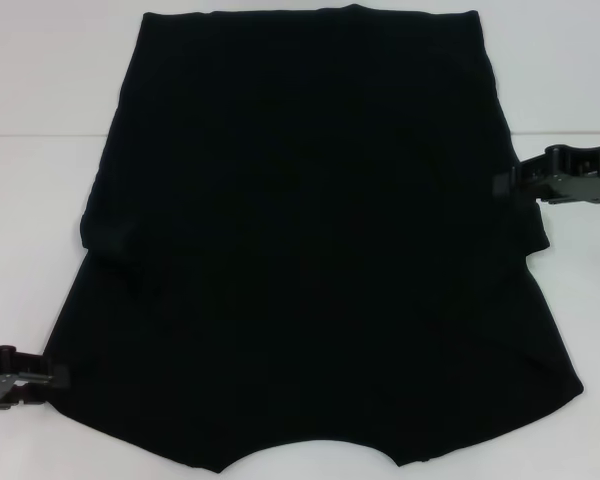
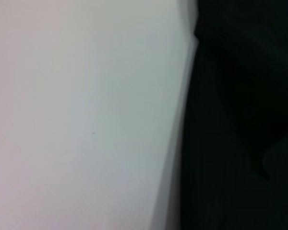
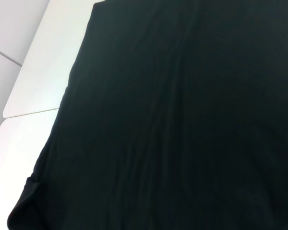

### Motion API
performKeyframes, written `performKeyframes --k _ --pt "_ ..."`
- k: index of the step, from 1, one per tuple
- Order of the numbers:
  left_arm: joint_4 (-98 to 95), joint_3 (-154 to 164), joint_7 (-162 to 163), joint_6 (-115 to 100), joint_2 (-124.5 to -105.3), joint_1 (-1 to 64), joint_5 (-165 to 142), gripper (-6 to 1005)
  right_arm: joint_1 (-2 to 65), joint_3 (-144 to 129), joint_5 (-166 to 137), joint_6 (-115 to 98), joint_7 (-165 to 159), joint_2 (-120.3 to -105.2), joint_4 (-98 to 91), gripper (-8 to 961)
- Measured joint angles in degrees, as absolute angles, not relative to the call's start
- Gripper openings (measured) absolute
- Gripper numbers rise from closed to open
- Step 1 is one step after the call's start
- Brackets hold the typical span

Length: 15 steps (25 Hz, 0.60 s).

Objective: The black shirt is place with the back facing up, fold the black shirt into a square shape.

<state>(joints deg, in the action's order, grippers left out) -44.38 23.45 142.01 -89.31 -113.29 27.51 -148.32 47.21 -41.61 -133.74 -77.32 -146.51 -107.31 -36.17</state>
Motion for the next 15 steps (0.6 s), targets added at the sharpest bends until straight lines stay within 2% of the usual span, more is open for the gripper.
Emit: performKeyframes --k 15 --pt "-45.23 22.88 142.27 -89.43 -114.26 29.56 -148.02 477 46.65 -41.57 -133.50 -77.17 -146.52 -107.13 -36.12 438"
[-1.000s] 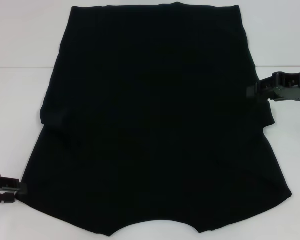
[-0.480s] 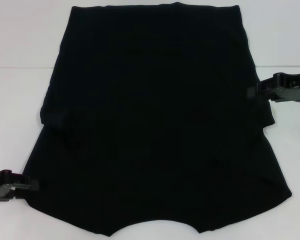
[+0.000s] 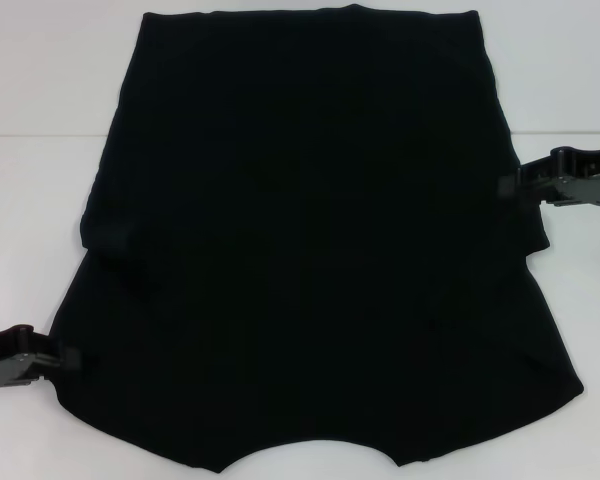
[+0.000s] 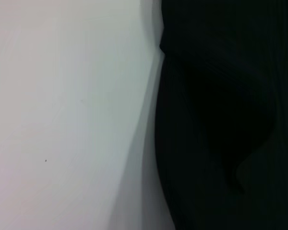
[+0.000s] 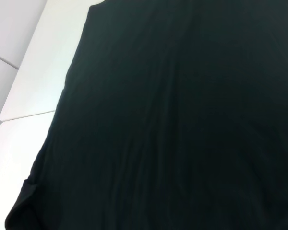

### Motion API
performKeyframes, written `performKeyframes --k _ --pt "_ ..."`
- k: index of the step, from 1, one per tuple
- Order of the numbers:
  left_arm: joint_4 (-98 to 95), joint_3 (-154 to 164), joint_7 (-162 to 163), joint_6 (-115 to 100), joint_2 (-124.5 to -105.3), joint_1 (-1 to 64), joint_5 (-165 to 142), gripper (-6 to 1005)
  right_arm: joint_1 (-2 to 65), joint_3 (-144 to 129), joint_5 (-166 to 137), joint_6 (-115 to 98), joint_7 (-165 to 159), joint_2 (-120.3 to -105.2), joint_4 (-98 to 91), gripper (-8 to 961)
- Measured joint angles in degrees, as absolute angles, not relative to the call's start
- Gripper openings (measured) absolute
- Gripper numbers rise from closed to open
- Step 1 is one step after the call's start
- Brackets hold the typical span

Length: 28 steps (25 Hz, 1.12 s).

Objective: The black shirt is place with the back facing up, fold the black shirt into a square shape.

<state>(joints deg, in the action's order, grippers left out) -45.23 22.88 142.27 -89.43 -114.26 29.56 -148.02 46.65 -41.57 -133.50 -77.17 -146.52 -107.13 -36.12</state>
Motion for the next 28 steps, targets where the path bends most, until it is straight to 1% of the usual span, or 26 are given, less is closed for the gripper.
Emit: performKeyframes --k 6,11,16,19,23,26,28 --pt "-45.22 23.01 142.34 -89.24 -114.23 29.91 -148.00 296 46.60 -41.57 -133.50 -77.24 -146.51 -107.11 -36.17 440" --pt "-45.07 22.99 140.39 -90.26 -114.04 30.14 -146.54 76 46.28 -41.91 -133.75 -77.68 -145.67 -106.82 -36.25 442" --pt "-44.29 22.91 135.81 -94.31 -113.24 30.14 -140.26 27 45.29 -42.01 -135.99 -81.54 -144.77 -105.77 -36.72 443" --pt "-44.23 23.02 134.79 -95.74 -112.93 30.40 -138.06 27 43.95 -41.99 -138.69 -85.64 -144.02 -105.28 -38.03 444" --pt "-42.47 23.09 134.76 -94.26 -112.45 31.76 -137.51 28 41.94 -41.98 -141.62 -91.52 -143.49 -104.94 -39.43 445" --pt "-39.48 23.23 134.78 -92.36 -111.57 33.26 -137.64 28 40.76 -42.01 -142.25 -94.84 -142.39 -104.83 -39.52 446" --pt "-38.17 23.27 134.74 -91.61 -111.15 33.85 -137.78 28 40.11 -42.04 -143.00 -95.51 -141.93 -105.18 -39.57 447"
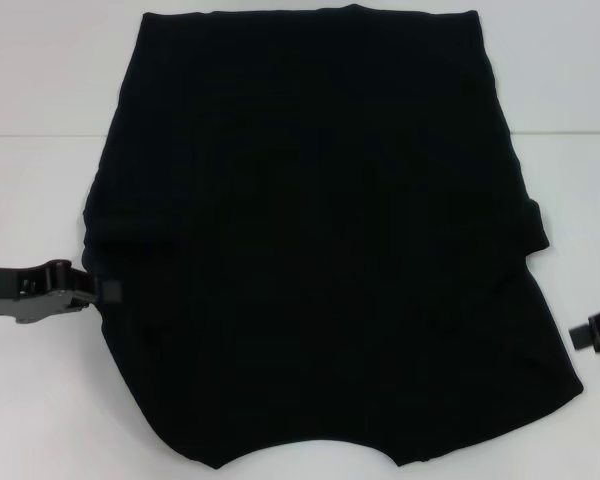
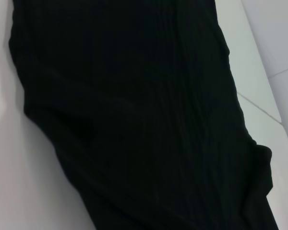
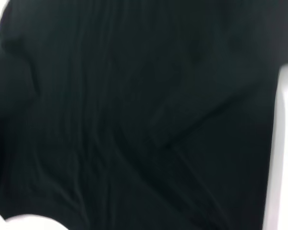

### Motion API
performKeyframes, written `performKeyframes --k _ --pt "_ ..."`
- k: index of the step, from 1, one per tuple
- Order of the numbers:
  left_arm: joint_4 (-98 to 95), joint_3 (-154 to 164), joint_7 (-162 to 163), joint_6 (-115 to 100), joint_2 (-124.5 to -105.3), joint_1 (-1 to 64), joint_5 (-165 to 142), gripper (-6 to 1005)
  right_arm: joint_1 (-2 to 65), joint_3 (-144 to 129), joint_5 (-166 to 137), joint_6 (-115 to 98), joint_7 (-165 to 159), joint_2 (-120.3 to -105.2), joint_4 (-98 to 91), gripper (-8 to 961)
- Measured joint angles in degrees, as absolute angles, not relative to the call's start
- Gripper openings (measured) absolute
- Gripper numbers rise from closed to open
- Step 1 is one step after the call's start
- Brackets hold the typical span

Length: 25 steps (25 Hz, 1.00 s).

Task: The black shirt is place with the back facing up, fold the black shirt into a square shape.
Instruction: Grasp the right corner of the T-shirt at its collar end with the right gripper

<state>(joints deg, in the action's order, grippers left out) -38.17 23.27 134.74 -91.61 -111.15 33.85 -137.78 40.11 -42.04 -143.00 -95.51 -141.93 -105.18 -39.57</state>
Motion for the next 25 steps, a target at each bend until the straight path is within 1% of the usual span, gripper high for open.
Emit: performKeyframes --k 6,10,14,20,25 --pt "-37.22 23.31 134.75 -90.40 -111.01 34.69 -137.76 27 39.55 -42.09 -148.05 -93.80 -141.17 -107.96 -39.60 449" --pt "-37.00 23.13 134.96 -90.24 -111.01 34.56 -137.64 27 39.31 -42.00 -149.09 -92.29 -140.85 -108.98 -39.78 450" --pt "-36.99 22.99 135.08 -90.21 -110.96 34.40 -137.53 27 39.06 -40.73 -148.58 -92.06 -140.37 -109.23 -40.01 451" --pt "-37.00 22.94 135.17 -89.64 -110.92 34.35 -137.50 28 39.21 -40.17 -149.10 -91.68 -140.88 -109.17 -39.67 453" --pt "-37.00 22.94 135.21 -89.53 -110.92 34.51 -137.46 28 39.57 -40.61 -149.13 -90.36 -141.06 -109.86 -39.50 598"
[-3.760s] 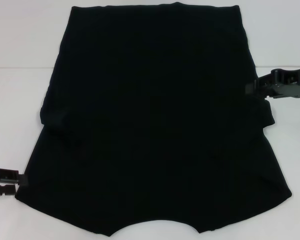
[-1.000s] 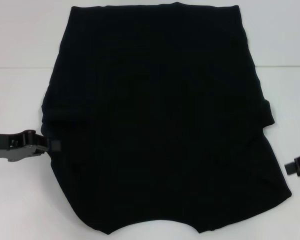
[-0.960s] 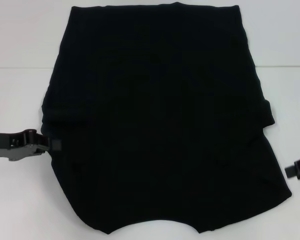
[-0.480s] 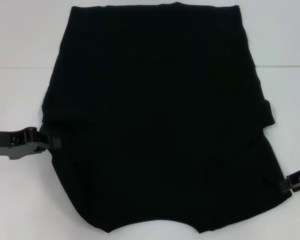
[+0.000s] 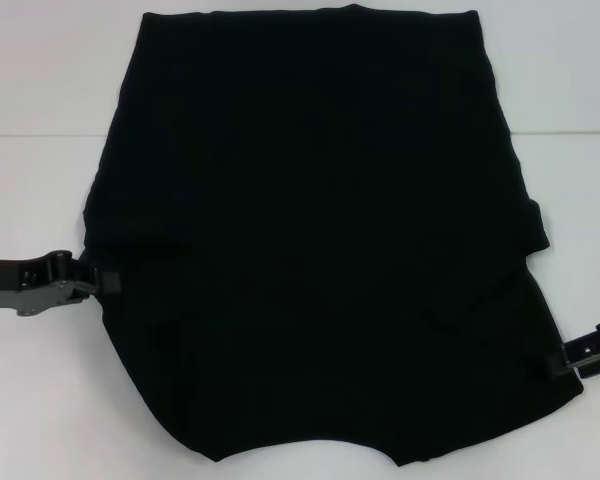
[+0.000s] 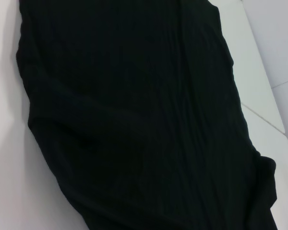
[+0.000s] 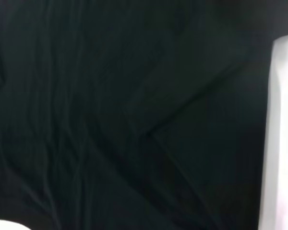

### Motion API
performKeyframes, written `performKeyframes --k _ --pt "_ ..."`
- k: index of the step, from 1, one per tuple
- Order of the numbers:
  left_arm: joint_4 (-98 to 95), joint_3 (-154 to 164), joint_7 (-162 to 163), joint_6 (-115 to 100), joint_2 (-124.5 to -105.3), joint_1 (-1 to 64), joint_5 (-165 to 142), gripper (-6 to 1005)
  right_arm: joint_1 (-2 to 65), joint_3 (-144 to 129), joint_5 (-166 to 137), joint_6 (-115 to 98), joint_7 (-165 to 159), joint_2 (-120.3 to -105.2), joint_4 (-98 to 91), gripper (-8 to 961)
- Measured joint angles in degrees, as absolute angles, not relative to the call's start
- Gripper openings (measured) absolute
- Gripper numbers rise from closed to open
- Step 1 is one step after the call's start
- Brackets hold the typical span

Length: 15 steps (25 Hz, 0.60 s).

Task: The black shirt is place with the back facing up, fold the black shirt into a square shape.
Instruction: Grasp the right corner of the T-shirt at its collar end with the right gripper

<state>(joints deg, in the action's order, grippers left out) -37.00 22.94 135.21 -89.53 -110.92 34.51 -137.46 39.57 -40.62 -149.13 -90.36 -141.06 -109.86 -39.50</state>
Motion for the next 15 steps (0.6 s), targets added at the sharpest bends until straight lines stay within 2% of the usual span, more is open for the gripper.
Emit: performKeyframes --k 1,6,15 --pt "-37.00 22.94 135.22 -89.53 -110.92 34.52 -137.46 28 39.64 -40.77 -149.19 -90.05 -141.08 -110.04 -39.48 627" --pt "-37.00 22.84 135.32 -89.53 -110.88 34.58 -137.45 27 39.96 -42.08 -151.03 -88.27 -141.45 -111.48 -39.41 626" --pt "-37.00 22.74 135.49 -89.52 -110.76 34.61 -137.45 27 41.01 -42.11 -151.13 -87.72 -141.47 -113.05 -39.37 625"
